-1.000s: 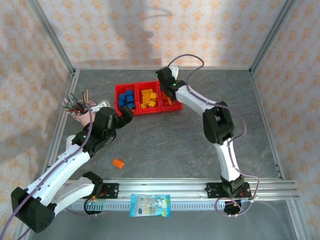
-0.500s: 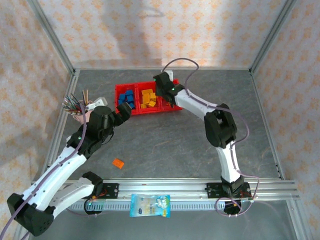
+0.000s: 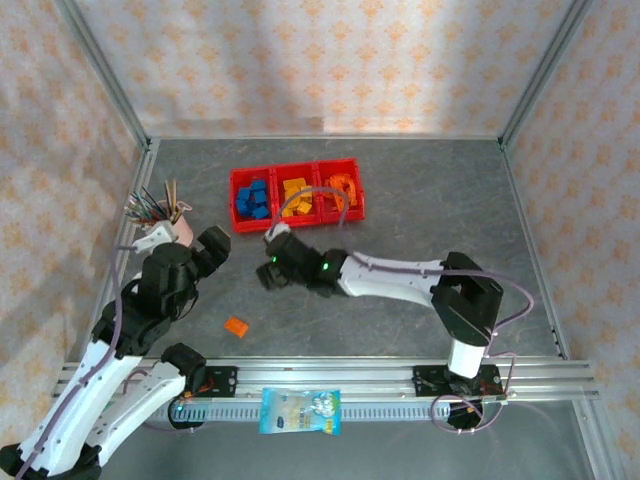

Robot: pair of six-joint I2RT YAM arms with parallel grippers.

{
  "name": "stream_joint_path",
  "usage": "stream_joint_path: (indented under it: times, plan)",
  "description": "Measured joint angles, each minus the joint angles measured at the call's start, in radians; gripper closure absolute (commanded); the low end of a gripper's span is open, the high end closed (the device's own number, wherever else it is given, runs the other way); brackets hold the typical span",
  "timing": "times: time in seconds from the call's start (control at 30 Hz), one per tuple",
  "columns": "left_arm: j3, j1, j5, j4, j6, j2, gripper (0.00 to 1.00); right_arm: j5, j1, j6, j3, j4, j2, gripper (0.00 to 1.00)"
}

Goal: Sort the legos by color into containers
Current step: Pick up the lego from the bottom-left of the table, then place the lego in the container.

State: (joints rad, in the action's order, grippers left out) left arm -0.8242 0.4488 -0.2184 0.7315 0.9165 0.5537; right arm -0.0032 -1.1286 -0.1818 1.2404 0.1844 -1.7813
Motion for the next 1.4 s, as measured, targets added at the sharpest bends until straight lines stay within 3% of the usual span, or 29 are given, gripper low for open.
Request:
stream_joint_path:
  times: [0.23,0.5,0.73,0.97,1.07,1.23,1.4]
  plan:
    - [-0.004,0.000,-0.053,0.135,0.056,-0.074,0.01,-0.098,-0.148,0.037,-0.034,-0.063,-0.046,0.18]
    - [-0.018,0.000,-0.079,0.195,0.082,-0.074,0.01,-0.122,-0.225,0.077,0.067,-0.089,-0.210,0.19]
    - [-0.019,0.000,-0.079,0.201,0.082,-0.074,0.01,-0.113,-0.234,0.113,0.170,-0.088,-0.320,0.36]
    - [-0.019,0.000,-0.078,0.200,0.082,-0.061,0.01,-0.085,-0.234,0.135,0.184,-0.068,-0.346,0.64]
    - [-0.019,0.000,-0.078,0.196,0.081,-0.049,0.01,-0.068,-0.234,0.133,0.184,-0.069,-0.344,0.71]
    - [-0.019,0.000,-0.077,0.181,0.079,-0.027,0.01,-0.065,-0.223,0.115,0.153,-0.072,-0.304,0.74]
    - [-0.019,0.000,-0.074,0.147,0.069,0.007,0.01,-0.064,-0.159,0.088,0.077,-0.069,-0.155,0.74]
